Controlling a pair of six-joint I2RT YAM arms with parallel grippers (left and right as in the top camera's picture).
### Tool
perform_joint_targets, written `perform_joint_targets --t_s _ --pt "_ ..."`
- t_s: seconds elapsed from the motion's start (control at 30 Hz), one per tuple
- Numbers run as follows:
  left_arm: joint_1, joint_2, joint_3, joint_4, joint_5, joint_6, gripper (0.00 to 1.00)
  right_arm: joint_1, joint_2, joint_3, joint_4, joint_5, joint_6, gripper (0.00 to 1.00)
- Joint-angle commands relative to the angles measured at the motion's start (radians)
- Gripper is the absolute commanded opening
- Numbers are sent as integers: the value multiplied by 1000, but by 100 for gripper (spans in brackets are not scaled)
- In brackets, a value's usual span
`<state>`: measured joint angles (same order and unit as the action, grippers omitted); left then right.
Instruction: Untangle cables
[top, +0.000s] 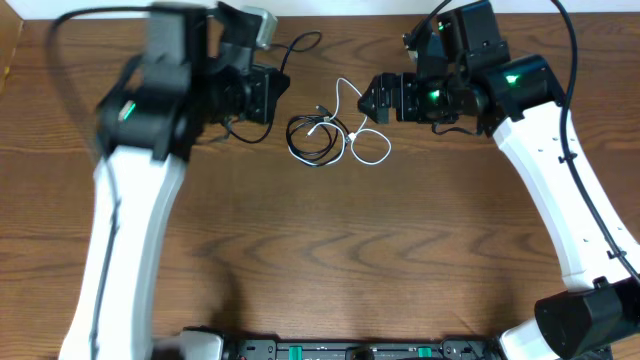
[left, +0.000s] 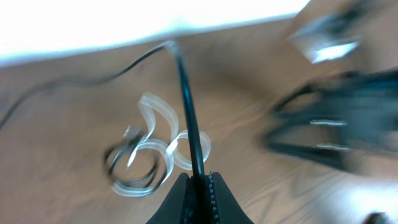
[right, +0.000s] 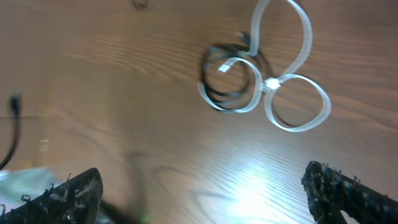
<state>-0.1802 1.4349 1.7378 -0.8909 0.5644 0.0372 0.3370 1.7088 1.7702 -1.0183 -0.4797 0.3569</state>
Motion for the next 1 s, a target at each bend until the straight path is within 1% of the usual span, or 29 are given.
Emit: perform_joint_targets --t_s 0.0,0.07,0.1,0.17,0.27,0.3,0.37,0.47,0.53,0.67,0.83,0.97 --pt "-39 -133 6 54 83 -114 7 -10 8 0 41 -200 -32 99" --pt "-59 -203 6 119 83 -198 7 -2 8 0 70 -279 -148 99" --pt "-76 -258 6 187 84 -280 7 16 8 0 78 -346 -254 99" --pt "-94 -306 6 269 83 -344 7 47 8 0 92 -345 -285 99" --pt "-115 -357 6 374 83 -434 8 97 8 0 138 -278 -282 98" --pt "-119 -374 6 406 83 -466 7 114 8 0 158 -237 -268 99" --pt "-119 -401 6 454 82 -525 7 146 8 0 204 -84 -168 99" --pt "-119 -419 6 481 82 -558 8 169 8 0 243 68 -101 99" --pt "-119 -428 6 496 82 -581 7 173 8 0 259 115 -95 99" --pt "-119 -433 6 512 82 -642 7 175 8 0 292 116 -95 92" --pt "-119 -433 6 548 78 -687 7 175 8 0 389 -9 -95 93" --pt "-119 -433 6 607 78 -735 7 191 10 0 440 -58 -95 94"
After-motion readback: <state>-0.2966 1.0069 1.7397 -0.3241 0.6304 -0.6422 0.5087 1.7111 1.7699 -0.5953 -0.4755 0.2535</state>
